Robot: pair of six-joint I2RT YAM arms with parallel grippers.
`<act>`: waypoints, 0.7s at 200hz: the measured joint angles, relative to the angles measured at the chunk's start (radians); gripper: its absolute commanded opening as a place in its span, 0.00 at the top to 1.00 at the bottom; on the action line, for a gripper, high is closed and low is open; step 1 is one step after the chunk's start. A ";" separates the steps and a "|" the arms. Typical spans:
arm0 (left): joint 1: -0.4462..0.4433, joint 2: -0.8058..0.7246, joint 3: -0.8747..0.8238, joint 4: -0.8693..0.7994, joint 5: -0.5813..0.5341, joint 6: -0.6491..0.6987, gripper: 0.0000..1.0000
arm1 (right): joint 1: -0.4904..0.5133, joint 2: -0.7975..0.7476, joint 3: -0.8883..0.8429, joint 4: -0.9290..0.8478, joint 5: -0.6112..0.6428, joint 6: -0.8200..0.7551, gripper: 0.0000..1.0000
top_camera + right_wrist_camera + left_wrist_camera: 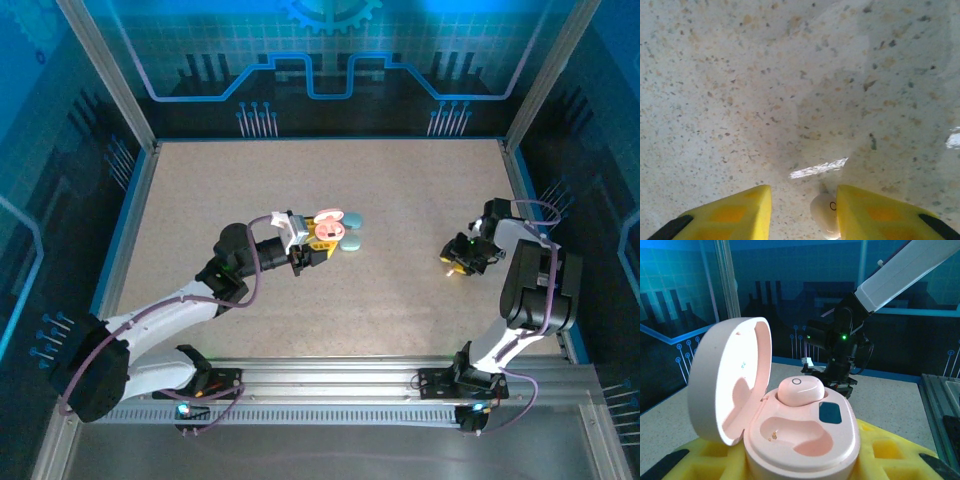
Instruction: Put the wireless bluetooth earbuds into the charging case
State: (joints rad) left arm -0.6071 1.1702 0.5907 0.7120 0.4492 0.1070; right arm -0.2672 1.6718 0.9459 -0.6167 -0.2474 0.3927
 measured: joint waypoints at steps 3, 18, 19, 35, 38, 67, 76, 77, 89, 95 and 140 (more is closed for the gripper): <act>0.000 0.000 0.000 0.000 0.000 0.000 0.68 | 0.000 0.000 0.000 0.000 0.000 0.002 0.60; 0.000 0.000 0.000 0.000 0.000 0.000 0.68 | 0.005 0.000 -0.003 -0.001 -0.002 0.005 0.60; 0.000 0.000 0.000 0.000 0.000 0.000 0.68 | 0.007 0.000 -0.003 -0.002 -0.003 0.006 0.60; 0.000 0.000 0.000 0.000 0.000 0.000 0.68 | 0.021 -0.001 -0.010 -0.003 -0.008 0.008 0.61; 0.000 0.000 0.000 0.000 0.000 0.000 0.68 | 0.024 -0.002 -0.011 -0.005 -0.008 0.010 0.60; 0.000 0.000 0.000 0.000 0.000 0.000 0.68 | 0.051 -0.011 -0.015 -0.016 -0.019 0.015 0.61; 0.000 0.000 0.000 0.000 0.000 0.000 0.68 | 0.058 -0.017 -0.016 -0.021 -0.021 0.018 0.61; 0.000 0.000 0.000 0.000 0.000 0.000 0.68 | 0.058 -0.018 -0.016 -0.021 -0.021 0.018 0.61; 0.000 0.000 0.000 0.000 0.000 0.000 0.68 | 0.063 -0.027 -0.016 -0.028 -0.023 0.019 0.61; 0.000 0.000 0.000 0.000 0.000 0.000 0.68 | 0.064 -0.032 -0.016 -0.031 -0.023 0.021 0.61; 0.000 0.000 0.000 0.000 0.000 0.000 0.68 | 0.066 -0.064 -0.029 -0.043 -0.016 0.024 0.59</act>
State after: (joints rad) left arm -0.6071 1.1702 0.5907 0.7116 0.4492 0.1074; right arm -0.2016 1.6073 0.9165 -0.6594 -0.2630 0.4168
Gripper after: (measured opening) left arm 0.374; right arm 0.397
